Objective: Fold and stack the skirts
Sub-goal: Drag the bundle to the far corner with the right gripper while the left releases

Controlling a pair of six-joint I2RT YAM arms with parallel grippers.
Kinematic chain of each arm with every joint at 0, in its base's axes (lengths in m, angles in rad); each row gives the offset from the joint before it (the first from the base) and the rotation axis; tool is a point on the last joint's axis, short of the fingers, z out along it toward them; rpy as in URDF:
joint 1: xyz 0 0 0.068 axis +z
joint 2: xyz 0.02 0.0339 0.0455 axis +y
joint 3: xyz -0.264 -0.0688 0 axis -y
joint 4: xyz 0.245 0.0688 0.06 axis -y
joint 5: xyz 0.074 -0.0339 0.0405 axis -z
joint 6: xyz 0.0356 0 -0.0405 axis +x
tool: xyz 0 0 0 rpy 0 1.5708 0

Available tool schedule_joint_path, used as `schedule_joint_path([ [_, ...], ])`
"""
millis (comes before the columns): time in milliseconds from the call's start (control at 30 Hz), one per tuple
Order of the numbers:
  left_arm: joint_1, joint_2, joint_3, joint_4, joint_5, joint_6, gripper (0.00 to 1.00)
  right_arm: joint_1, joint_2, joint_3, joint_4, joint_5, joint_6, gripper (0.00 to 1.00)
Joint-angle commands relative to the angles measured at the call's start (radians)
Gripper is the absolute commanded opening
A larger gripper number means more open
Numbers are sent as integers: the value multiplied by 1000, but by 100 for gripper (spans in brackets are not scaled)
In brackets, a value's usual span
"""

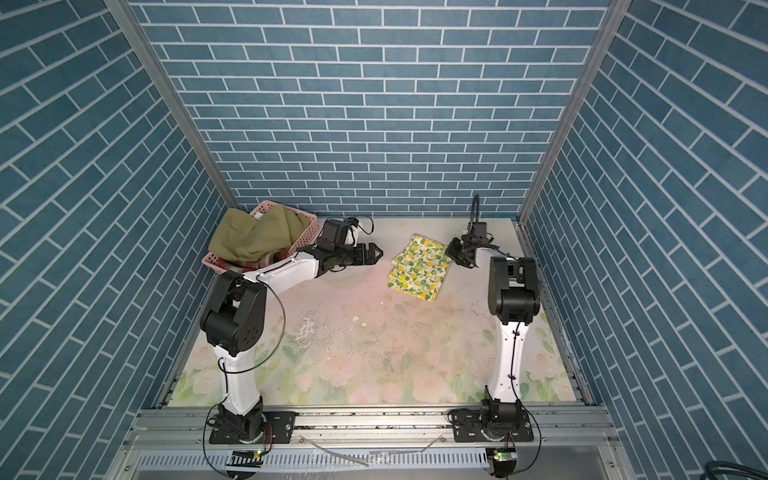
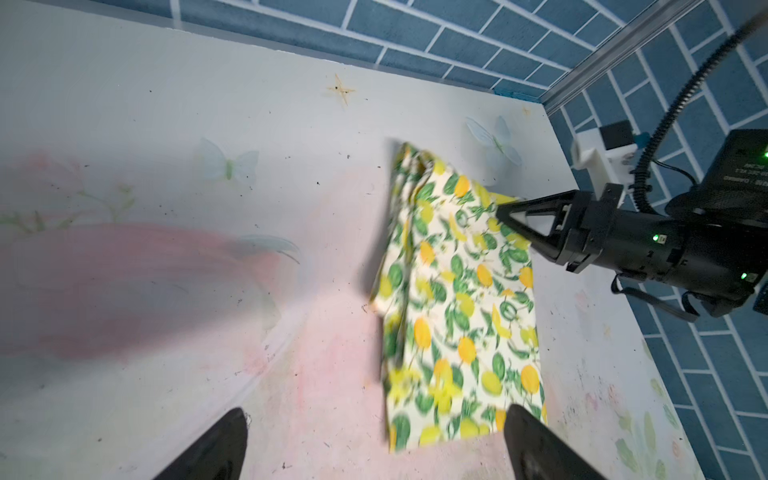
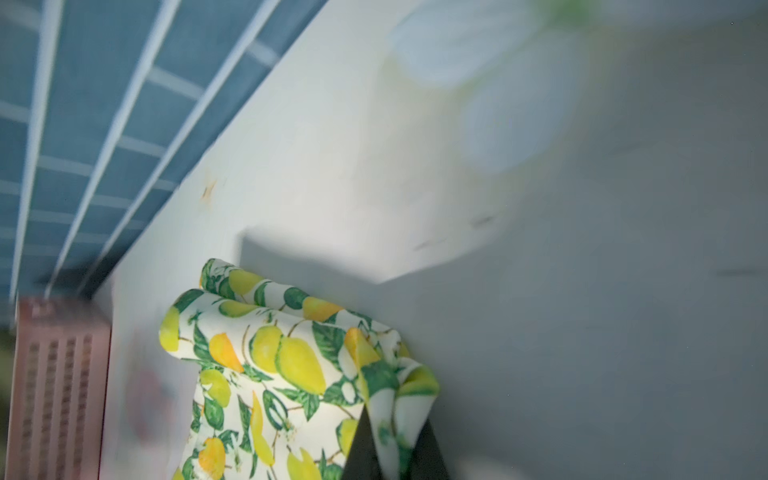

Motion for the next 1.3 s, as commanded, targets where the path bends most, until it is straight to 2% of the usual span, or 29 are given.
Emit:
schedule_joint_path([
  [0, 0, 6, -44, 44, 28, -28, 97, -63, -66, -46, 167, 188, 201, 0],
  [267, 2, 12, -86, 73, 38, -54, 97, -133, -129, -107, 273, 529, 387, 0],
  [600, 1, 28, -90, 82, 36, -66, 97, -153, -53, -87, 301, 734, 669, 0],
  [833, 4, 30, -81, 75, 25, -64, 97, -141, 6, -53, 292, 785, 783, 0],
  [1133, 5, 23, -74, 62, 17, -66, 97, -113, 55, 16, 240, 777, 800, 0],
  [1267, 5, 1, -85, 51, 6, -61, 97, -115, 26, -20, 242, 763, 781, 0],
])
